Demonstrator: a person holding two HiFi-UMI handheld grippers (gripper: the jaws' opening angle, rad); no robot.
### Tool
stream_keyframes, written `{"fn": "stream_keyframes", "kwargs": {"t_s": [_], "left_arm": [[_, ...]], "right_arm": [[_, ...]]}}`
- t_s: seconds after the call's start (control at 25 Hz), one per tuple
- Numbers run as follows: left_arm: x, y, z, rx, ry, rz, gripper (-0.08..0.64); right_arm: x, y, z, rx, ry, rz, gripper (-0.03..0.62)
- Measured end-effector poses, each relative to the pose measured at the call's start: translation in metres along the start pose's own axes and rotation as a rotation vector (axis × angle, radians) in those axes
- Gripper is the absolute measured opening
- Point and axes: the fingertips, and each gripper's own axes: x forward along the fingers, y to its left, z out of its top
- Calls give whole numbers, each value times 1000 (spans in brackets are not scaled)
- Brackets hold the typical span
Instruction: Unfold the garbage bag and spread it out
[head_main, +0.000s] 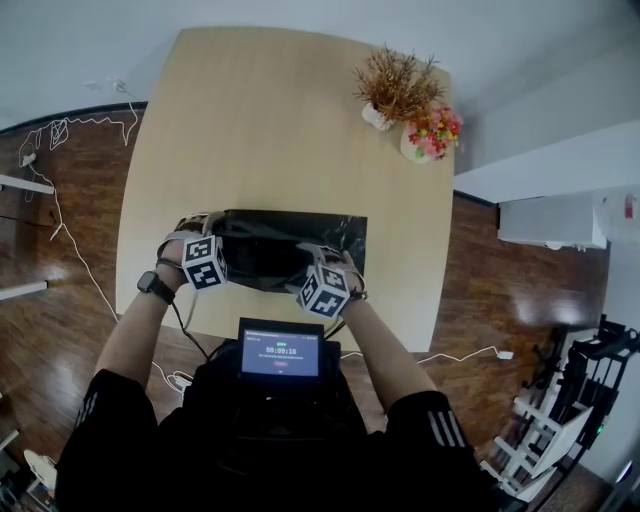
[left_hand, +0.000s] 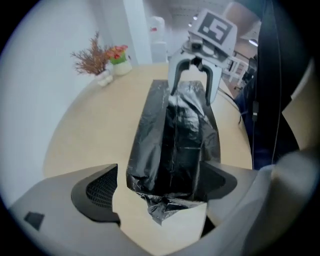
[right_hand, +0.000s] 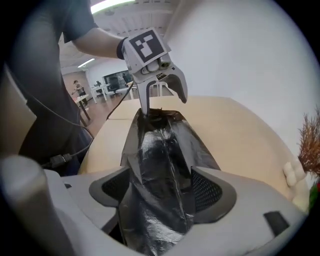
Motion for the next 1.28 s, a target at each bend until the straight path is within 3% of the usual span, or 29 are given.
{"fn": "stream_keyframes", "kwargs": {"t_s": [0.08, 0.2, 0.44, 0.68, 0.84, 1.0, 1.12, 1.28], "left_arm": [[-21, 0, 12, -62, -80, 21, 518], [-36, -16, 5, -117, -118, 17, 517], [-6, -67, -45, -218, -67, -64, 517], [27, -78, -65, -204, -25, -108, 517], [31, -83, -67, -196, -30, -153, 517], [12, -77, -49, -206, -79, -114, 515], [-7, -79, -31, -281, -159, -96, 515], [-46, -77, -3, -399, -331, -16, 515]], "right_arm": [[-4, 2, 7, -10, -32, -16, 410], [-13, 6, 4, 68, -73, -7, 411], [-34, 6, -46, 258, -16, -69, 413], [-57, 16, -72, 396, -11, -145, 413], [-80, 12, -58, 476, -125, -237, 414], [-113, 9, -53, 609, -303, -297, 416], [-145, 15, -50, 736, -440, -292, 410], [-181, 21, -53, 797, -557, -312, 403]]}}
